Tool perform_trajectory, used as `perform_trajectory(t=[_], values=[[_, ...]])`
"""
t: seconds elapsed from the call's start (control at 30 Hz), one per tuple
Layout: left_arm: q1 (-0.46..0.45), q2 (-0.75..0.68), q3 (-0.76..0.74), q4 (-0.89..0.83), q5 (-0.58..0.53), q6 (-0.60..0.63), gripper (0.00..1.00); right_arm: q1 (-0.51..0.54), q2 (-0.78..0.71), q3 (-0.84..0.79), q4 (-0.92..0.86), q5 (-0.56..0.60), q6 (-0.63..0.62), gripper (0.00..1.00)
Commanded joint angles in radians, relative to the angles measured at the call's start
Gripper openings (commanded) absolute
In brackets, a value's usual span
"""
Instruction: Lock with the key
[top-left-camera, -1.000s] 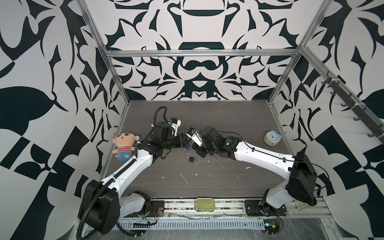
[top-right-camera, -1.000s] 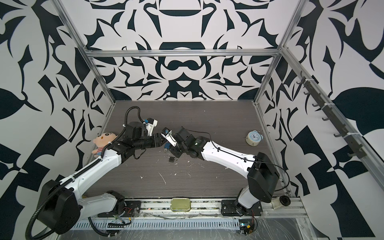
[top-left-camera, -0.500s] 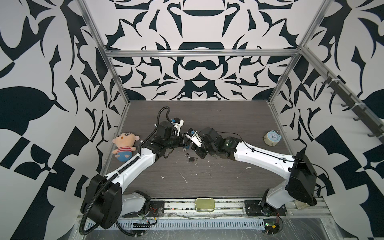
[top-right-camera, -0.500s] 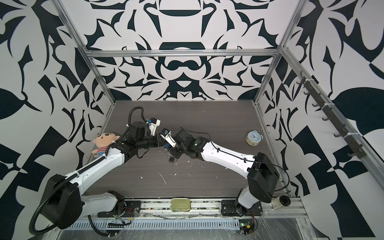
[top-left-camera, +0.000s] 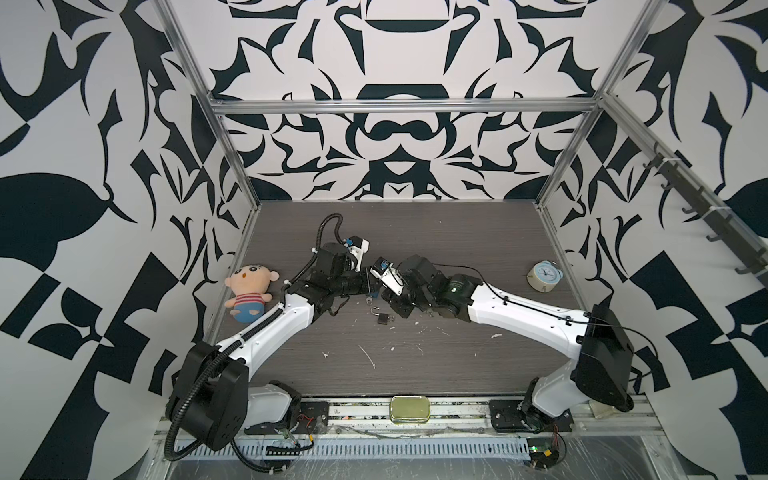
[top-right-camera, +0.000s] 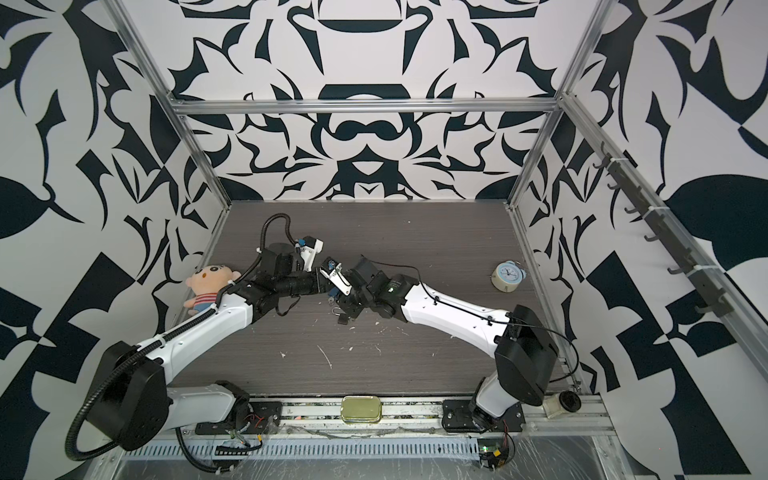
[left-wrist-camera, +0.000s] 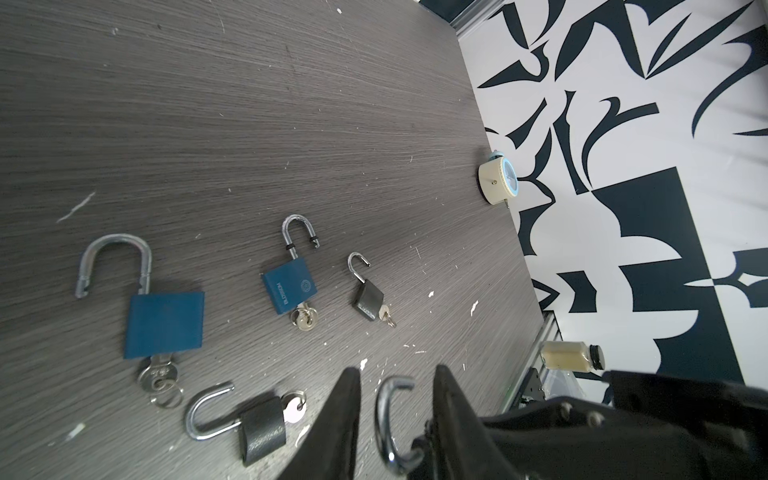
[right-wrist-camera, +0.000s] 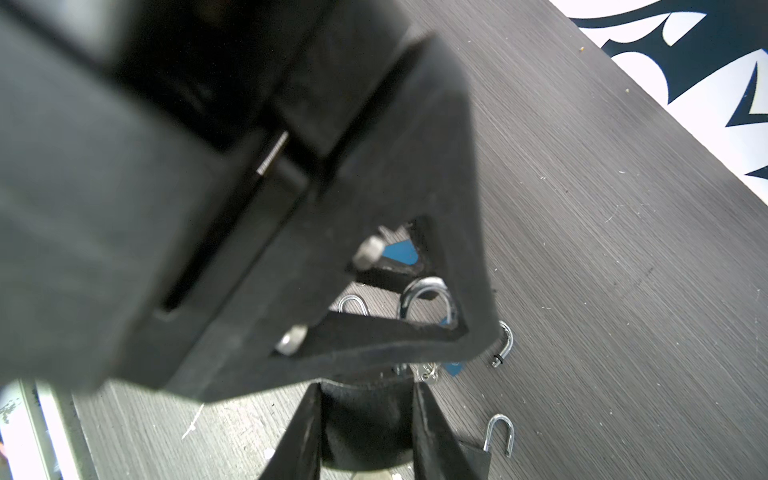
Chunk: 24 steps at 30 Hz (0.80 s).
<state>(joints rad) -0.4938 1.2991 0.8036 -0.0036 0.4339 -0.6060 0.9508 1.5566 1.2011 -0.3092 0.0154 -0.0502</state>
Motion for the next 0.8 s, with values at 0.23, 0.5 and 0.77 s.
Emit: perform_trajectory(t=[0.23,0.5,0.77], values=[[-0.005,0.018,0.016,0.017,0.029,-0.006,0.19,0.005,-0.058,0.023,0.056,0.008,0.013,0.0],[-0.006,0.028,0.016,0.016,0.028,-0.008,0.0,0.006,-0.061,0.023,0.064,0.007,0.018,0.0],[-0.006,-0.012,-0.002,0.053,0.004,-0.046,0.0,0.005,-0.057,0.013,0.085,-0.034,0.05,0.41]])
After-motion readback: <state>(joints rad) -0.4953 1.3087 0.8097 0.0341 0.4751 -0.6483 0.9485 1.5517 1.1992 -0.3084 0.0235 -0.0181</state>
